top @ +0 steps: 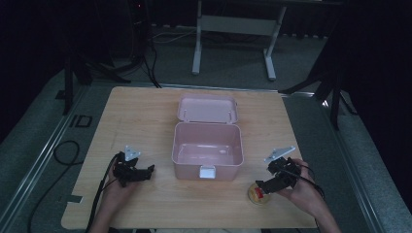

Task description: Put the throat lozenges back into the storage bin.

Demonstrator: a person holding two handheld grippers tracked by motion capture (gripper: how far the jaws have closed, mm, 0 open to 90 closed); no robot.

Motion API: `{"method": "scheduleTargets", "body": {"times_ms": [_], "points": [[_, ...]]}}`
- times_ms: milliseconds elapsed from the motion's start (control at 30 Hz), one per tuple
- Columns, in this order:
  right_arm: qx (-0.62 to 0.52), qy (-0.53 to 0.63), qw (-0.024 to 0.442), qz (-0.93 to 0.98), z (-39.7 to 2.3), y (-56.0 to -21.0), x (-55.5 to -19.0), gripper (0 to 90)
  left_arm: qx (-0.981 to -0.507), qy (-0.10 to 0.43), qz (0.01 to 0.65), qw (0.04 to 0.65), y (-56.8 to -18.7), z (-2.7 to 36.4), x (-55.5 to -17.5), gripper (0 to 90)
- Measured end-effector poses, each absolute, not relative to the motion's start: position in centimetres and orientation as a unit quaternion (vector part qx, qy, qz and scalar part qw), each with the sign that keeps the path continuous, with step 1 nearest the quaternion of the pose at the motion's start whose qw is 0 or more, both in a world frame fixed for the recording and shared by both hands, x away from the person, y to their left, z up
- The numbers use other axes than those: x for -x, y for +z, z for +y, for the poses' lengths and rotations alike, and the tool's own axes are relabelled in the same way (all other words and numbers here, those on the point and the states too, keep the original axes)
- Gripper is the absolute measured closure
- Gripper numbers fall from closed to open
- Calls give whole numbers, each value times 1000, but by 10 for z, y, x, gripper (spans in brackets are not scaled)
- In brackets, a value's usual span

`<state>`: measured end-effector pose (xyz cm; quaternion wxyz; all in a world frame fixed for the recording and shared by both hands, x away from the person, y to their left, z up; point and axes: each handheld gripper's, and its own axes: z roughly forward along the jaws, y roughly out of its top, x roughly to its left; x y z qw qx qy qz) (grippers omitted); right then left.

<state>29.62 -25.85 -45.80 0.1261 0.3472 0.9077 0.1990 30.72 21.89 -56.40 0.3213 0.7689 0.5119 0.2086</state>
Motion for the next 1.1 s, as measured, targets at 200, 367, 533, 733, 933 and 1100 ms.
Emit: {"method": "scheduleTargets", "body": {"times_ms": [200, 367, 533, 733, 933, 1100], "points": [[-338, 182, 131, 914, -253, -463, -294, 128, -769, 209, 512, 321, -564, 219, -307, 134], [-329, 169, 122, 921, -248, -469, -293, 129, -769, 209, 512, 321, -564, 219, -307, 134], [-329, 162, 114, 923, -247, -471, -292, 133, -769, 209, 512, 322, -564, 219, -307, 134], [-325, 156, 98, 928, -244, -477, -292, 133, -769, 209, 512, 321, -564, 219, -307, 134], [-322, 146, 85, 932, -240, -483, -292, 138, -769, 209, 512, 321, -564, 219, -307, 134], [-323, 131, 75, 934, -239, -488, -293, 137, -769, 209, 512, 322, -564, 219, -307, 134]]}}
